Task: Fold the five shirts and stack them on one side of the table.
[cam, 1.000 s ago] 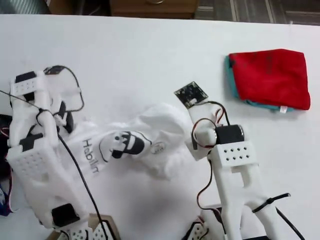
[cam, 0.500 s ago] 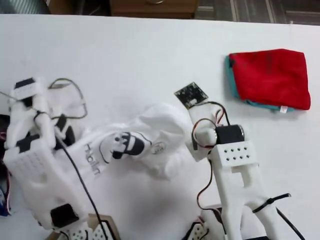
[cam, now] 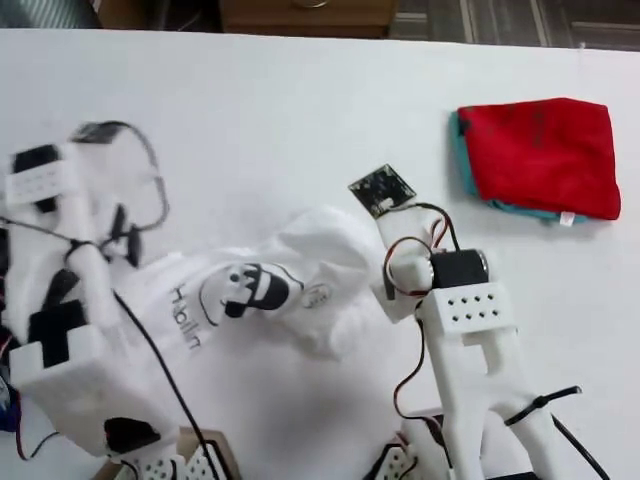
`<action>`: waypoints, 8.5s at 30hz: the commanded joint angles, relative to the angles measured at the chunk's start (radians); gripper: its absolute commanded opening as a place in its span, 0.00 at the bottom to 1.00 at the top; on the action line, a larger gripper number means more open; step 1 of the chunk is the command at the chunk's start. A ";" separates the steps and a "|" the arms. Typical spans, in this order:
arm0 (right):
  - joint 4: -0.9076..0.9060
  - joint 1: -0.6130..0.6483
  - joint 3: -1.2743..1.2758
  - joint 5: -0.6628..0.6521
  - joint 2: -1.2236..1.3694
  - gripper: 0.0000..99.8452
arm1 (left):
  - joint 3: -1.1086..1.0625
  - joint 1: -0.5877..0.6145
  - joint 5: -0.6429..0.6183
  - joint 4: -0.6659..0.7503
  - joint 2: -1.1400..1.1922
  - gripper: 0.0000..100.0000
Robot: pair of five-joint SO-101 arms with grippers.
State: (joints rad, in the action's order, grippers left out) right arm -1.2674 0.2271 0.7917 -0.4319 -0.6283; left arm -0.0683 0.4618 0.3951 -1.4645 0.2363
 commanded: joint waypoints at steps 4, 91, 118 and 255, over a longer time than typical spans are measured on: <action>-0.008 -0.004 -0.038 0.009 -0.033 0.28 | -0.130 -0.094 0.048 0.199 -0.058 0.17; -0.483 0.071 -2.150 0.218 1.417 0.02 | 0.484 0.026 0.143 -0.190 -0.035 0.03; -0.262 0.194 -1.999 0.368 1.449 0.22 | 0.495 0.051 0.120 -0.305 -0.034 0.03; -0.303 0.351 -1.729 0.143 1.587 0.03 | -0.148 0.110 0.307 -0.258 -0.041 0.03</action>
State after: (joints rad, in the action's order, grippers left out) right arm -1.5804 0.6091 -0.8961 -0.2908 0.9751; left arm -0.2156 0.5785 0.7020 -1.7269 0.2071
